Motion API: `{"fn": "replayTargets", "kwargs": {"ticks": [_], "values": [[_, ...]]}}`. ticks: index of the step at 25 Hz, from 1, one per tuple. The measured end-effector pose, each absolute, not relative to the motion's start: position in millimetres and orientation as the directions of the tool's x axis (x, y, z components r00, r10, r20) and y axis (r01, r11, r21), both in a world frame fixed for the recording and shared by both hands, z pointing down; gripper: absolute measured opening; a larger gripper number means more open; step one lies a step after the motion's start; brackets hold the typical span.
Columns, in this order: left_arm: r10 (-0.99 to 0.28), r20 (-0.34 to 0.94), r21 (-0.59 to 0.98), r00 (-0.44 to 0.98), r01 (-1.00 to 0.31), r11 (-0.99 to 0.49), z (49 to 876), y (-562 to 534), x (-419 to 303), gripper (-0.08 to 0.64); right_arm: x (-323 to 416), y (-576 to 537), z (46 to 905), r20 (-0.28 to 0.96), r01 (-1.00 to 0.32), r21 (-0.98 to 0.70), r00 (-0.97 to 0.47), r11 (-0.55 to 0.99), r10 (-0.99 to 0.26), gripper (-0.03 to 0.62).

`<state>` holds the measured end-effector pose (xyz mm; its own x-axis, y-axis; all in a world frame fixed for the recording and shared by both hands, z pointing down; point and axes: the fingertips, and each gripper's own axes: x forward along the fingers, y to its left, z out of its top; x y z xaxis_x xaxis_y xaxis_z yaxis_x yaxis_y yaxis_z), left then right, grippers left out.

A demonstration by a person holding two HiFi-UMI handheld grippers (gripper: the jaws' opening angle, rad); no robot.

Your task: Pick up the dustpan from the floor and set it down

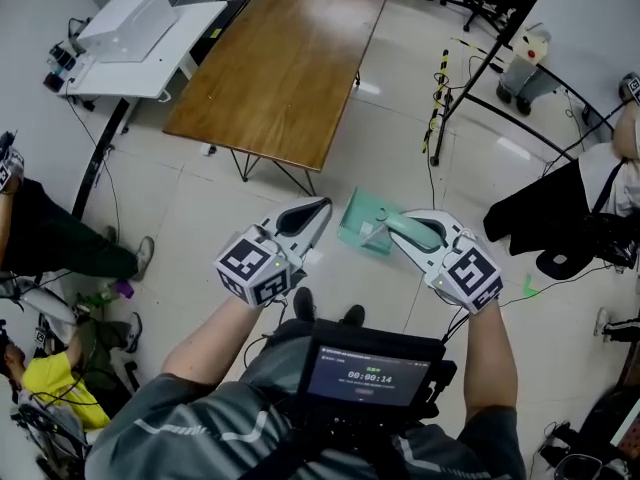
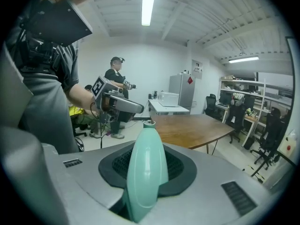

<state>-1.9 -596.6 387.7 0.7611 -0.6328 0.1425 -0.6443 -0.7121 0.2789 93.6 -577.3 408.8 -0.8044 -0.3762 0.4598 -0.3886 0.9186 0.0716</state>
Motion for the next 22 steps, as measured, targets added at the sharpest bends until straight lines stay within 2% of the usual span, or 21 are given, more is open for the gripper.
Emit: {"fn": "replayTargets", "kwargs": {"ticks": [8,22], "values": [[-0.607,0.217,0.314,0.765,-0.643,-0.698,501.9,-653.6,12.6,0.02,104.4,-633.6,532.1,0.489,-0.393,0.024,-0.797,0.919,-0.354,0.115],[-0.559,0.373,0.343,0.741,-0.67,-0.659,778.2,-710.1,28.0,0.02,106.4,-675.3,804.3,0.543,-0.36,-0.026,-0.788,0.932,-0.289,0.115]]}}
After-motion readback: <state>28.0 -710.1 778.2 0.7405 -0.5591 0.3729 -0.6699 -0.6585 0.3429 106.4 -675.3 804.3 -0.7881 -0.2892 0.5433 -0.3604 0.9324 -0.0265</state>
